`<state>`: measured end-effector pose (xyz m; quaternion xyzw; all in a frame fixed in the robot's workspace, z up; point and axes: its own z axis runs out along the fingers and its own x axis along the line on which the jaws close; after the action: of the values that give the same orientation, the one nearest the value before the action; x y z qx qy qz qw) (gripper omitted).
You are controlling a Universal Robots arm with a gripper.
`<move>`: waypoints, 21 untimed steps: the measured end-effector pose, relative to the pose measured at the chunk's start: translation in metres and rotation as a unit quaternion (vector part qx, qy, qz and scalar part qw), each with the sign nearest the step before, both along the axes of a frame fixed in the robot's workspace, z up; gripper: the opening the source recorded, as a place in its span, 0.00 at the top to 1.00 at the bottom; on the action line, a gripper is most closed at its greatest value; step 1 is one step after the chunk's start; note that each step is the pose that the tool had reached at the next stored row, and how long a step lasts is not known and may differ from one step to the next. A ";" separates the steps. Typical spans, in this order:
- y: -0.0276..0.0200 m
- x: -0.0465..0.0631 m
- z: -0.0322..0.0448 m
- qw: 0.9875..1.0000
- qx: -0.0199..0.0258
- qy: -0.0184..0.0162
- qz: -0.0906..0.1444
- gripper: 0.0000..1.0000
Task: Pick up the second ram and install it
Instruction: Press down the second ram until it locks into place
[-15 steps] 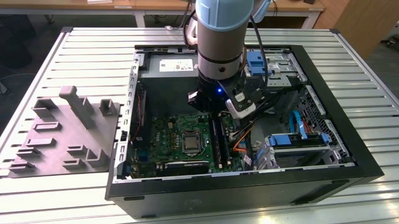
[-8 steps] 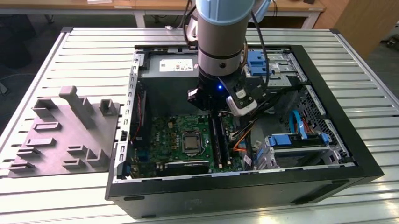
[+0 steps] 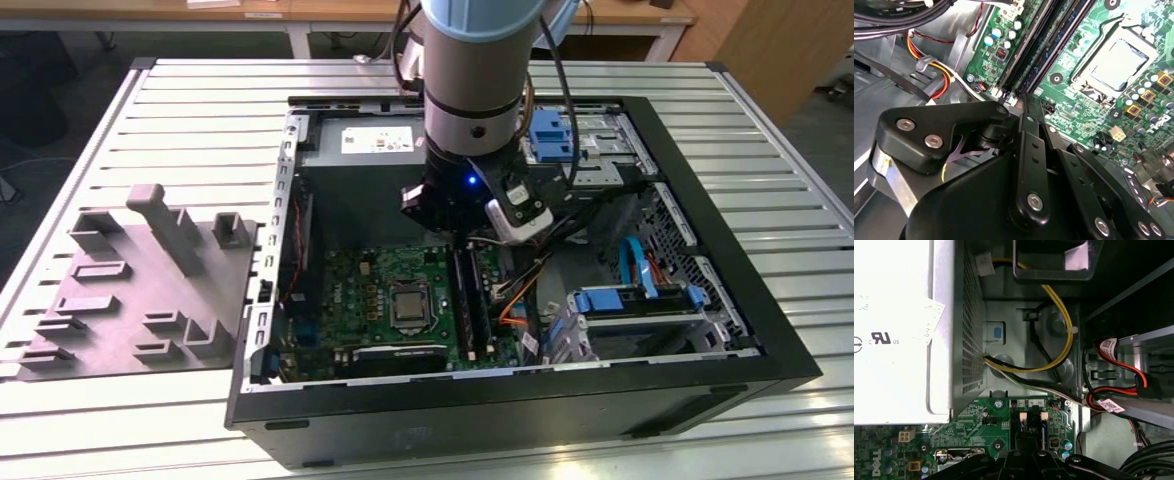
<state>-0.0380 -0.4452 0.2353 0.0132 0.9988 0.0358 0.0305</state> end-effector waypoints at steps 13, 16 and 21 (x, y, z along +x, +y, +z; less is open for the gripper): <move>-0.0159 0.000 -0.0001 1.000 0.000 0.000 0.000 0.90; -0.0198 0.000 0.0000 1.000 0.000 0.000 0.000 0.90; -0.0250 0.000 -0.0001 1.000 -0.001 0.000 0.000 0.90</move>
<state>-0.0380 -0.4702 0.2352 0.0132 0.9988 0.0348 0.0305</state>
